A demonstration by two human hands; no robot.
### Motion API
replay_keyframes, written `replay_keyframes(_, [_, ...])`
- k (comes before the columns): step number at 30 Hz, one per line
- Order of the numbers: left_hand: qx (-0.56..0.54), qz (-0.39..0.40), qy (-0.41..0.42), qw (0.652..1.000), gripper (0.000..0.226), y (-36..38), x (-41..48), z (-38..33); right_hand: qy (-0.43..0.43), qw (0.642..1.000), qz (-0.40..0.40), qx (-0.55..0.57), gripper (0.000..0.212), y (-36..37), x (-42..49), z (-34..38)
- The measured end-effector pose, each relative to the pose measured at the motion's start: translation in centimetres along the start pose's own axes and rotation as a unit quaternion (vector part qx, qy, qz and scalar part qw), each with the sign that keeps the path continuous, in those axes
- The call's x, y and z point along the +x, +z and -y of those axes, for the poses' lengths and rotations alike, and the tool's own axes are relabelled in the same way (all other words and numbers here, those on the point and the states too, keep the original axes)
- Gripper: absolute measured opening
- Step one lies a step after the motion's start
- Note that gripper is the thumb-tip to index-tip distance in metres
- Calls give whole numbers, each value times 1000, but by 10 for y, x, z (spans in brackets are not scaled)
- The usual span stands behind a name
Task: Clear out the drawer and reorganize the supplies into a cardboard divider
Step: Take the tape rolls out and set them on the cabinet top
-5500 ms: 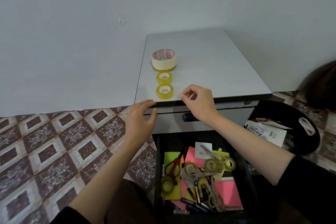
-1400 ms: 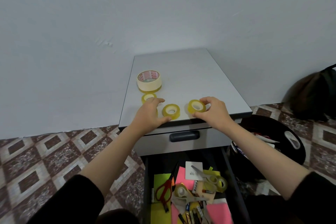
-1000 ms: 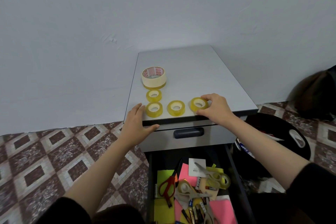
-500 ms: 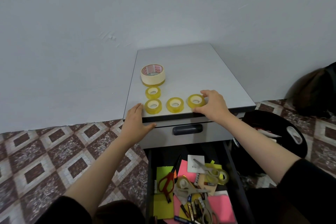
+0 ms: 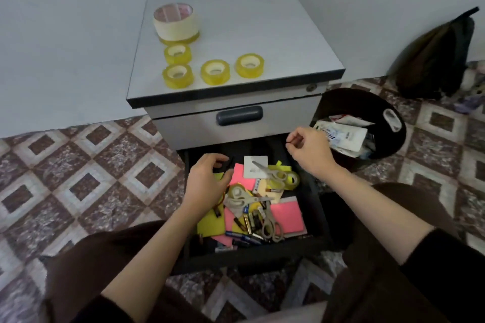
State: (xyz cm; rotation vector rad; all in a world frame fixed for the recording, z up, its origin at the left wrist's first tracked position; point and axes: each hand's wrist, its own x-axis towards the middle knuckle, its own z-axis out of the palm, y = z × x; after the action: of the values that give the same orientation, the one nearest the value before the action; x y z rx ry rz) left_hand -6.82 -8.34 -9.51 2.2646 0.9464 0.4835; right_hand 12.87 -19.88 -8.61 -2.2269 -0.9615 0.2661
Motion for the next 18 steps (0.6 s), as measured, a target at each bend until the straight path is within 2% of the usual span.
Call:
replay_keyframes(7, [14, 135, -75, 988, 23, 66, -6, 37, 79, 984, 109, -113, 26, 46, -18, -51])
replay_keyframes(10, [43, 159, -78, 983, 25, 81, 7, 56, 104, 965, 167, -172, 31, 67, -15, -63])
replay_keyframes(15, [91, 211, -87, 969, 40, 95, 30, 85, 133, 939, 237, -210, 46, 98, 0, -80])
replay_keyframes(18, [112, 258, -66, 957, 41, 103, 42, 99, 139, 923, 271, -236, 52, 109, 7, -87])
